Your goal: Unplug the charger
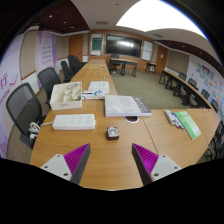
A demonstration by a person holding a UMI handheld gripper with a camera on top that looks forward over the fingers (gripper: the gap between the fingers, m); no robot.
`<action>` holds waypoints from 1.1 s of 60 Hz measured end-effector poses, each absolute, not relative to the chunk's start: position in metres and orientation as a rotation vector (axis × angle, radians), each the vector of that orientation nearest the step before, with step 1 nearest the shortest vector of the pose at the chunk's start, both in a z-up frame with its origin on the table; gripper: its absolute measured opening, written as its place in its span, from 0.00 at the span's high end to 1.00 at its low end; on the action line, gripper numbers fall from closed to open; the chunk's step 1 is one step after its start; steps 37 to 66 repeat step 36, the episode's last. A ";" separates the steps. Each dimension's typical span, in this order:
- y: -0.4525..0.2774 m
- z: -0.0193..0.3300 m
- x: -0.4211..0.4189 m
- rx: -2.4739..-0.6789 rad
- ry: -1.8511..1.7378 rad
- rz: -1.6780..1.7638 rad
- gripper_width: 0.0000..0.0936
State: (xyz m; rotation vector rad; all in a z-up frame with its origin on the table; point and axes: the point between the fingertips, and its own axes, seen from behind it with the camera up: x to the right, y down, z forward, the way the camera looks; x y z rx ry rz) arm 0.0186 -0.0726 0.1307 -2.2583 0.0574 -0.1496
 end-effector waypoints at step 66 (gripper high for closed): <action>-0.219 0.225 -0.024 -2.205 0.035 -0.200 0.09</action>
